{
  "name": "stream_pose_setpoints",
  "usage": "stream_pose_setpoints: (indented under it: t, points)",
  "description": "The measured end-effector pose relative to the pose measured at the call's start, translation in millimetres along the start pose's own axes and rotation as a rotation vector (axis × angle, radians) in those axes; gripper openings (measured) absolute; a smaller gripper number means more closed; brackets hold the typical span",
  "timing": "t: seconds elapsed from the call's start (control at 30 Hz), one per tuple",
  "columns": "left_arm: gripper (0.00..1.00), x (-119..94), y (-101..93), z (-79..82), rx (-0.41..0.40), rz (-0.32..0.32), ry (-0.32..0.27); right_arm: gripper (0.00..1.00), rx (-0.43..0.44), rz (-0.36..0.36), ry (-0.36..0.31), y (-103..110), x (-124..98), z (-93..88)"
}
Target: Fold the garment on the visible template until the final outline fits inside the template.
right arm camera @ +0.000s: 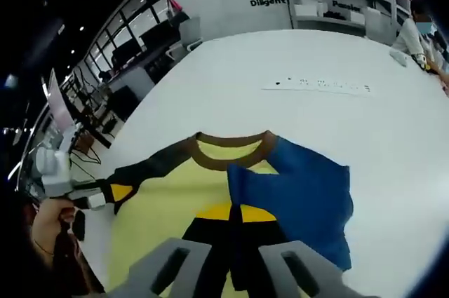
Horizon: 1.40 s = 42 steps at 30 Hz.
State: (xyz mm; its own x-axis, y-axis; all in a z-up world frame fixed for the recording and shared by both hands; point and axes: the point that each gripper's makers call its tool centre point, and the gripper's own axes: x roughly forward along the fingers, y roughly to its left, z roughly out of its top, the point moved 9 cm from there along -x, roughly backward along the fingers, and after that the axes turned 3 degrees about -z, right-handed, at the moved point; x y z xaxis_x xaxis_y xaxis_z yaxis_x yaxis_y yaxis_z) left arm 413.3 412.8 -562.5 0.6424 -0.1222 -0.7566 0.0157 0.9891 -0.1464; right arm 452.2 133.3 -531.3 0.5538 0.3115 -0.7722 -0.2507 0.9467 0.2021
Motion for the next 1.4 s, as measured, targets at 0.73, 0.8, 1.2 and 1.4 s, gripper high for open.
stream_pose_setpoints:
  t: [0.73, 0.8, 1.2, 1.4]
  points:
    - [0.27, 0.5, 1.1, 0.1, 0.01, -0.007, -0.007, 0.01, -0.148, 0.0, 0.051, 9.3, 26.7, -29.0]
    - [0.27, 0.5, 1.1, 0.2, 0.01, -0.006, -0.007, 0.0, -0.162, 0.004, 0.052, 9.4, 27.1, -28.8]
    - [0.35, -14.9, -1.1, 1.9, 0.031, 0.014, -0.084, 0.41, -0.115, 0.047, -0.109, 3.1, 0.3, -3.2]
    - [0.56, -34.1, -6.7, 11.8, 0.074, -0.016, -0.141, 0.56, -0.099, 0.046, -0.141, -18.2, -15.1, 0.5]
